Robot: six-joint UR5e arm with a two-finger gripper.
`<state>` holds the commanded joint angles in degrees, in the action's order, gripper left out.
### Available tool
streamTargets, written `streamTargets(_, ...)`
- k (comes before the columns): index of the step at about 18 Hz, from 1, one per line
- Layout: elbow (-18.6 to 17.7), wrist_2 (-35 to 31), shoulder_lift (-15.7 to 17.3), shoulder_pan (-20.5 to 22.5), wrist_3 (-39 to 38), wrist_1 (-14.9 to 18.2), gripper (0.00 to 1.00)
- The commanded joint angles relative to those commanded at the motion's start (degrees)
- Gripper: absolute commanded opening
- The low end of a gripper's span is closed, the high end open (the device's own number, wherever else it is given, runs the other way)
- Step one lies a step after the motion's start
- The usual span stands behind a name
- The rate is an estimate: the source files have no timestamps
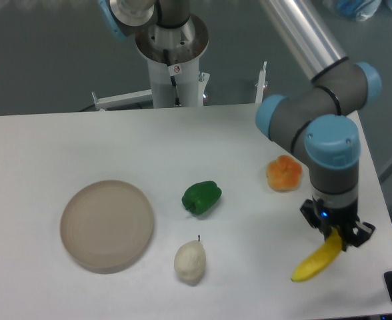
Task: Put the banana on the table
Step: 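Carry the held banana up and toward the orange pepper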
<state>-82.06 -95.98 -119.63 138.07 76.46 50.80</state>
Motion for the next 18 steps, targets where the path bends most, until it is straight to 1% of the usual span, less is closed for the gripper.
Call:
streamTargets(2,-5.01,-0.09,3.6,1.49,3.6,0.0,0.36)
streamTargets(4,-8.1,0.0,5.54,1.76,5.28,-0.35,0.36)
streamTargets(5,-11.33,0.09,6.68,2.2,6.15,-0.44,0.33)
streamTargets(6,-13.1,0.09,7.22,2.29,6.51,-0.44,0.33)
streamTargets(7,-15.91,0.09,8.44,2.38,6.69,-0.53,0.33)
streamTargets(11,-22.16,0.18,12.49,2.73,8.79,-0.7,0.33)
streamTargets(14,-27.17,0.09,14.6,2.73,10.73,-0.88,0.33)
streamTargets(16,-31.03,0.0,16.09,2.73,11.35,-3.41,0.33)
streamTargets(17,-32.97,0.0,16.88,3.08,10.83,-3.69,0.33)
streamTargets(18,-34.12,0.26,17.67,3.34,10.56,-3.69,0.33)
